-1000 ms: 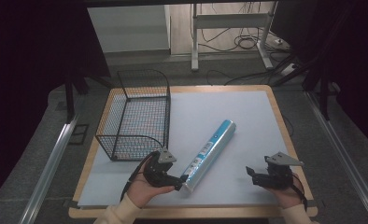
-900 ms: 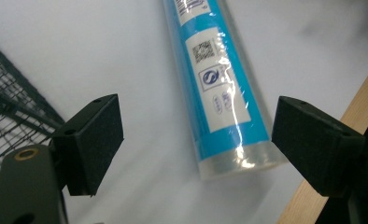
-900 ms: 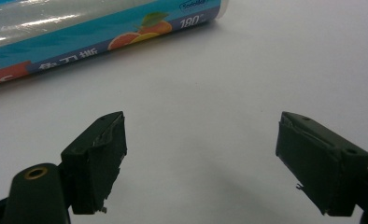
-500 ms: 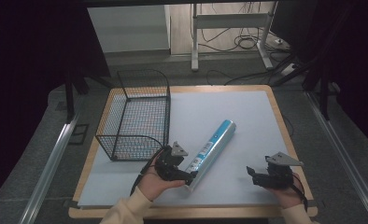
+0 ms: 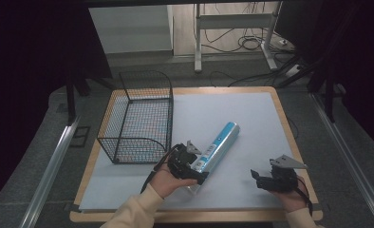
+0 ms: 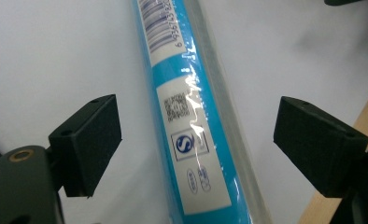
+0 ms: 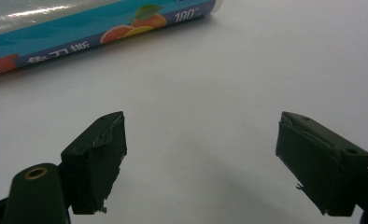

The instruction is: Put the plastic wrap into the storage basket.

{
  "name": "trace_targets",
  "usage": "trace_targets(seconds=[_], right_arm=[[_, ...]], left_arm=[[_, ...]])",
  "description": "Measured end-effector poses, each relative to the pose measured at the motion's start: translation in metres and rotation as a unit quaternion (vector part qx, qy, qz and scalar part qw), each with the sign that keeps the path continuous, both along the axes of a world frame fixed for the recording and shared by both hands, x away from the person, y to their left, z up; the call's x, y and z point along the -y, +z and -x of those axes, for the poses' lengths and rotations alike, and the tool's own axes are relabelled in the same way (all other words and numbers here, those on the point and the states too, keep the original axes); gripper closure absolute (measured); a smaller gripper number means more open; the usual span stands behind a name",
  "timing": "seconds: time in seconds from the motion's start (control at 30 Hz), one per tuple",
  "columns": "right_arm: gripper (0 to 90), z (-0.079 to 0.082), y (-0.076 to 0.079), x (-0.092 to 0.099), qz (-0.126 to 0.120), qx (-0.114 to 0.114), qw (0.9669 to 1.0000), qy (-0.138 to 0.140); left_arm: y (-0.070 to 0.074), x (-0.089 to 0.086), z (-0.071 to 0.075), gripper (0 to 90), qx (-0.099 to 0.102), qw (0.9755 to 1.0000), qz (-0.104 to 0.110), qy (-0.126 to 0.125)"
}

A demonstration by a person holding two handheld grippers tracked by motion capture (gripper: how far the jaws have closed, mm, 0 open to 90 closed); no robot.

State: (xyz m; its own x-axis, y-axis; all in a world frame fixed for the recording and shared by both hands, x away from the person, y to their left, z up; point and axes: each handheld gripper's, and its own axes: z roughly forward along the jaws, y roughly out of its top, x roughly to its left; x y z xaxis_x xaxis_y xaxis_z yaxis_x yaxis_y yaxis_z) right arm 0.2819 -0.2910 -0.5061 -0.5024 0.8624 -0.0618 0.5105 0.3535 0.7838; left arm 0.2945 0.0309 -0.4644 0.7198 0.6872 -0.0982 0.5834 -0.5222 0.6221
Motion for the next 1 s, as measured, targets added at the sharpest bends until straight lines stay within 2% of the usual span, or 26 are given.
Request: trace_targets(seconds=[0.17,0.33,0.47,0.6,1.0], right_arm=[[16.6,0.0,0.0,0.0,0.0,0.0,1.0,-0.002],[16.6,0.0,0.0,0.0,0.001,0.0,1.0,-0.001],[16.6,0.0,0.0,0.001,0.0,0.001,1.0,-0.003],[16.6,0.0,0.0,0.002,0.001,-0.001,1.0,-0.004],[16.5,-0.002,-0.002,0.001,0.001,-0.005,1.0,-0.003]], left_arm=[[0.001,0.008,-0.009,15.7,-0.003,1.0,0.0,0.006],[0.002,0.021,-0.019,15.7,-0.007,0.9999,-0.011,0.008],[-0.001,0.033,-0.032,15.8,-0.018,0.9995,-0.022,0.011],[-0.003,0.038,-0.038,16.3,-0.024,0.9991,-0.034,0.012],[-0.006,0.057,-0.061,16.7,-0.048,0.9974,-0.051,0.018]])
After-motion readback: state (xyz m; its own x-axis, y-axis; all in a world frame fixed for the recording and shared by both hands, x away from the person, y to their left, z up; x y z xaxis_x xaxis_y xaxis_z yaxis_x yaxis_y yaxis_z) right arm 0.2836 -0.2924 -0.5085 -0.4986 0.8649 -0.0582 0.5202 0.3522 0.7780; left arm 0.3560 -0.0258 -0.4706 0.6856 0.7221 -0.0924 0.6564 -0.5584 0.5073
